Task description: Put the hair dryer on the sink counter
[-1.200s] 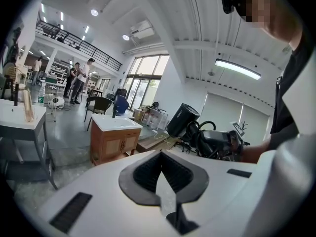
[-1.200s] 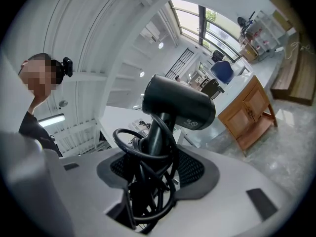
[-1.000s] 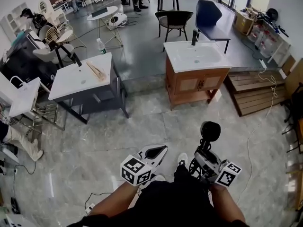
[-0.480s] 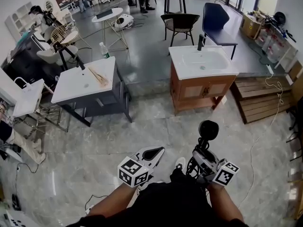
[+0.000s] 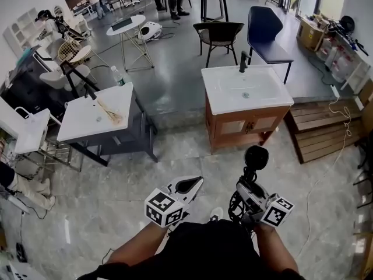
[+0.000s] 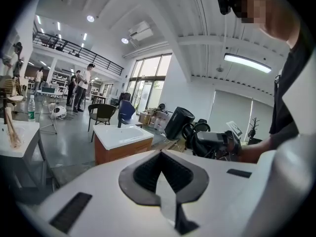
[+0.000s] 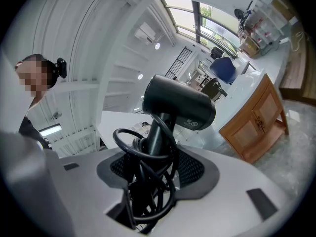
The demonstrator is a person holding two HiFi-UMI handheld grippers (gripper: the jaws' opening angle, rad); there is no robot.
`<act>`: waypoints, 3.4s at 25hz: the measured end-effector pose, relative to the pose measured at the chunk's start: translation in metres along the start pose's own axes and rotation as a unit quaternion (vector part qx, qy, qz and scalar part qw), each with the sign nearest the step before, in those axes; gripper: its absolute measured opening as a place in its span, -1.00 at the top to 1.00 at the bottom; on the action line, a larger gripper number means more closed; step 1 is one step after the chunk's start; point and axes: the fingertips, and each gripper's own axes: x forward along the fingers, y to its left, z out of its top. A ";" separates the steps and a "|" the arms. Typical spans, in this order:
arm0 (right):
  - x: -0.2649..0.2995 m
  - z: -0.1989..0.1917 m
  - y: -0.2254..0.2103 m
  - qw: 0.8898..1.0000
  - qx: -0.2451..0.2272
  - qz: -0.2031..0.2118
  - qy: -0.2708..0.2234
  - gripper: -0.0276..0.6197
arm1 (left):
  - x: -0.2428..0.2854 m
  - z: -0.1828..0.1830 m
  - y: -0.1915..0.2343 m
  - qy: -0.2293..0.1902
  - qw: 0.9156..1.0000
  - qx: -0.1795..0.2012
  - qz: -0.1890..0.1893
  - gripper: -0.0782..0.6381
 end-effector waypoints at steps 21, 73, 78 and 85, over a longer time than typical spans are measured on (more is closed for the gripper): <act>0.025 0.067 -0.099 1.000 -0.019 -0.021 0.011 0.26 | 0.122 0.025 0.043 0.028 0.999 0.000 -0.015 0.78; 0.395 0.197 -0.295 0.985 -0.051 -0.103 0.127 0.26 | 0.281 0.144 0.410 0.033 0.999 -0.020 0.019 0.78; 0.423 0.202 -0.326 0.975 -0.074 -0.115 0.173 0.26 | 0.292 0.146 0.422 0.025 0.998 -0.036 0.049 0.78; 0.476 0.192 -0.397 0.953 -0.091 -0.167 0.235 0.26 | 0.293 0.152 0.438 0.004 0.994 -0.059 0.096 0.78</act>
